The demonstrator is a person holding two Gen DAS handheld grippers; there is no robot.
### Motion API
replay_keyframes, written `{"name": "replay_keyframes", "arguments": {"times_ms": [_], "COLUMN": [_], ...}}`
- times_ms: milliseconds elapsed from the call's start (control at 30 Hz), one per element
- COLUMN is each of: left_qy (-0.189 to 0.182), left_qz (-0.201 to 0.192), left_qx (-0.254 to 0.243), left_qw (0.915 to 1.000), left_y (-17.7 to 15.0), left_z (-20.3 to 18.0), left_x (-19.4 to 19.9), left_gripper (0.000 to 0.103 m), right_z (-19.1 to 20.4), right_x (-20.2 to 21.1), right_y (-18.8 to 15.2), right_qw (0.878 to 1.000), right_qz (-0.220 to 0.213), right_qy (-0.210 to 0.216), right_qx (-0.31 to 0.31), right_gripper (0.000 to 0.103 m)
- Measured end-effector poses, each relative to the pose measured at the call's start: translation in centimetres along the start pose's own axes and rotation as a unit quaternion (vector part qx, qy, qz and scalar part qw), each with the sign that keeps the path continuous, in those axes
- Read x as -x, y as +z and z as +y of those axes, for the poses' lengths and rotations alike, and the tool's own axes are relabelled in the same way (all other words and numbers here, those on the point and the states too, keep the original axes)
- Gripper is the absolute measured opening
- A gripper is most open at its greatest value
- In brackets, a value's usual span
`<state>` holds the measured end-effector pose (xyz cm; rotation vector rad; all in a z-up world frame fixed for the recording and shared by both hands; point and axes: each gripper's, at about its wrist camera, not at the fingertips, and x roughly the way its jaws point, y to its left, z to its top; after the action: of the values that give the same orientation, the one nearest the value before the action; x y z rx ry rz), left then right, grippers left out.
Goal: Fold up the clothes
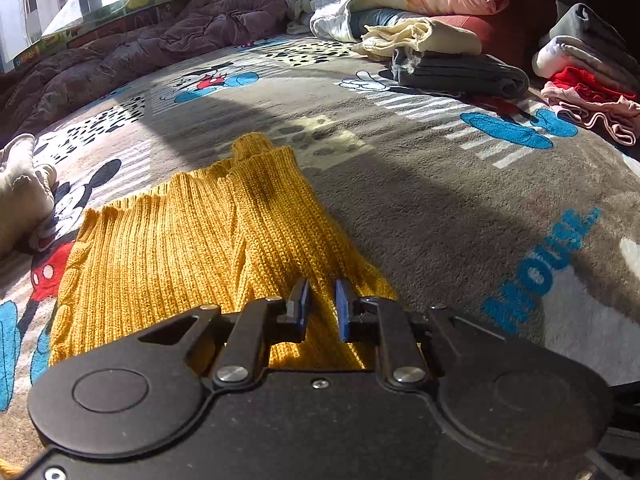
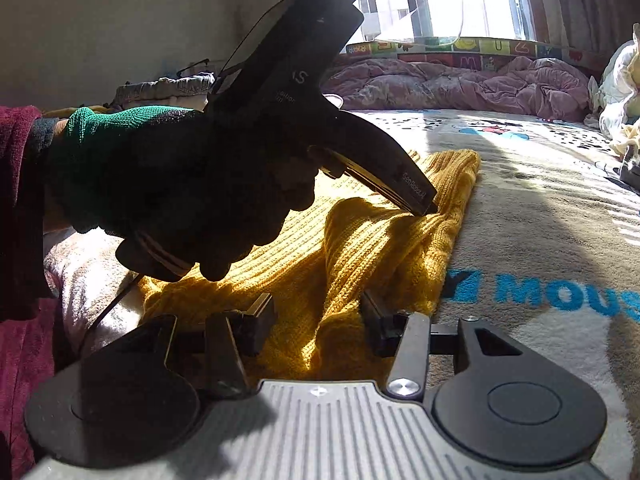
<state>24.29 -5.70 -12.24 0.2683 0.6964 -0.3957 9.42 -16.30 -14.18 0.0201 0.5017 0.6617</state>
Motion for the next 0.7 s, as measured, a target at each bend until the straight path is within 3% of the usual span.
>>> {"name": "replay_keyframes", "arguments": {"times_ms": [167, 233, 267, 300, 367, 433, 533, 567, 633, 700], "left_qy": [0.019, 0.026, 0.032, 0.038, 0.05, 0.061, 0.092, 0.103, 0.124, 0.144], "left_qz": [-0.019, -0.027, -0.034, -0.042, -0.057, -0.072, -0.09, -0.095, -0.107, -0.116], "left_qx": [0.031, 0.045, 0.07, 0.096, 0.146, 0.196, 0.265, 0.289, 0.338, 0.392], "left_qw": [0.9992, 0.9983, 0.9964, 0.9938, 0.9864, 0.976, 0.9558, 0.947, 0.927, 0.9011], "left_y": [0.0, -0.1, -1.1, -2.2, -4.3, -6.4, -9.8, -10.9, -13.0, -14.5], "left_z": [0.2, 0.4, 1.1, 1.8, 3.3, 4.7, 7.0, 8.1, 10.3, 12.7], "left_x": [2.3, 3.3, 4.4, 5.5, 7.7, 9.9, 12.7, 13.7, 15.8, 17.3], "left_gripper": [0.017, 0.028, 0.045, 0.052, 0.052, 0.057, 0.063, 0.063, 0.064, 0.064], "right_z": [0.3, 1.0, 1.3, 1.5, 1.7, 1.7, 1.2, 1.0, 0.6, 0.1], "right_x": [-0.1, 0.8, 1.4, 2.3, 3.9, 5.1, 5.9, 6.2, 6.5, 6.4], "right_y": [-0.1, 0.0, 0.1, 0.2, 0.3, 0.3, 0.3, 0.3, 0.2, 0.0], "right_qw": [1.0, 0.999, 0.999, 0.998, 0.998, 0.997, 0.995, 0.994, 0.992, 0.989], "right_qz": [-0.015, -0.028, -0.037, -0.046, -0.059, -0.071, -0.083, -0.086, -0.091, -0.09], "right_qy": [-0.008, -0.021, -0.027, -0.03, -0.028, -0.034, -0.044, -0.048, -0.058, -0.074], "right_qx": [0.011, 0.017, 0.017, 0.012, 0.0, -0.011, -0.039, -0.05, -0.072, -0.096], "right_gripper": [0.053, 0.053, 0.053, 0.053, 0.059, 0.074, 0.074, 0.075, 0.086, 0.093]}}
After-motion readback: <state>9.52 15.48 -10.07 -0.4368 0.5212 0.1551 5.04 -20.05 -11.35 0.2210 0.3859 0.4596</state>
